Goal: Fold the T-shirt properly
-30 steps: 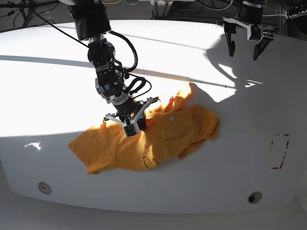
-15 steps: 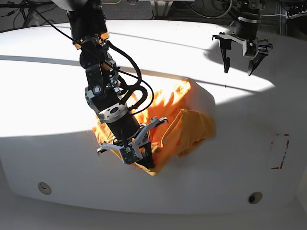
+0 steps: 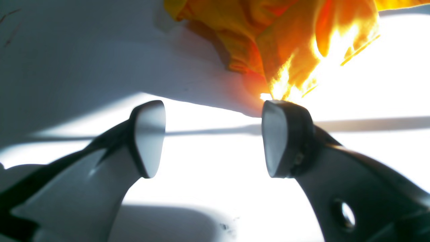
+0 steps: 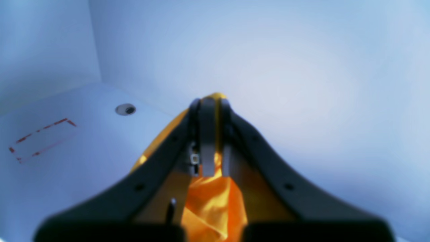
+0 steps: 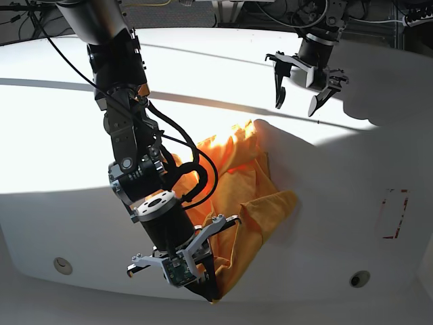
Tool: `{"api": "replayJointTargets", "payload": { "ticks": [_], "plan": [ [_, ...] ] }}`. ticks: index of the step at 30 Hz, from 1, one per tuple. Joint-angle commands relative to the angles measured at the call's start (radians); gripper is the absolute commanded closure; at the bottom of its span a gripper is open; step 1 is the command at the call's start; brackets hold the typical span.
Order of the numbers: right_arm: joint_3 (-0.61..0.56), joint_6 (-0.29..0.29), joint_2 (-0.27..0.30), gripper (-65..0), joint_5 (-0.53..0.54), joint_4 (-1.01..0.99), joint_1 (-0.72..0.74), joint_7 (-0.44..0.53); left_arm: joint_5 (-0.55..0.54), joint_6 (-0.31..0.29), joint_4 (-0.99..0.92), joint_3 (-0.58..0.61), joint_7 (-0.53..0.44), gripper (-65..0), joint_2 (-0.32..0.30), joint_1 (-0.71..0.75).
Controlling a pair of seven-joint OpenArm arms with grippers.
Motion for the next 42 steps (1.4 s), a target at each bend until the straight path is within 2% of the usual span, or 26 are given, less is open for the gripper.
{"api": "replayJointTargets", "payload": {
  "ticks": [1, 7, 10, 20, 28, 42],
  "plan": [
    [0.004, -0.002, 0.002, -0.3, 0.003, 0.016, 0.076, 0.034, -0.004, 0.005, -0.032, 0.019, -0.011, -40.8, -0.001, -0.028],
    [0.004, -0.002, 0.010, -0.3, 0.003, 0.014, 0.159, 0.034, -0.004, 0.008, -0.110, 0.041, -0.011, -40.8, 0.028, -0.117],
    [0.004, -0.002, 0.031, -0.3, 0.009, 0.014, 0.199, 0.034, -0.004, 0.006, -0.159, 0.039, -0.011, -40.8, 0.045, -0.160],
    [0.002, -0.002, 0.048, -0.3, 0.010, 0.018, 0.323, 0.034, -0.002, 0.008, -0.276, 0.102, -0.011, -40.8, 0.048, -0.304],
    [0.002, -0.002, 0.048, -0.3, 0.010, 0.019, 0.360, 0.034, -0.001, 0.009, -0.360, 0.139, -0.011, -40.8, 0.049, -0.419],
    [-0.016, -0.002, 0.047, -0.5, 0.010, 0.042, 0.371, 0.034, 0.004, 0.005, -0.515, 0.151, -0.011, -40.8, 0.164, -0.578]
  ]
}}
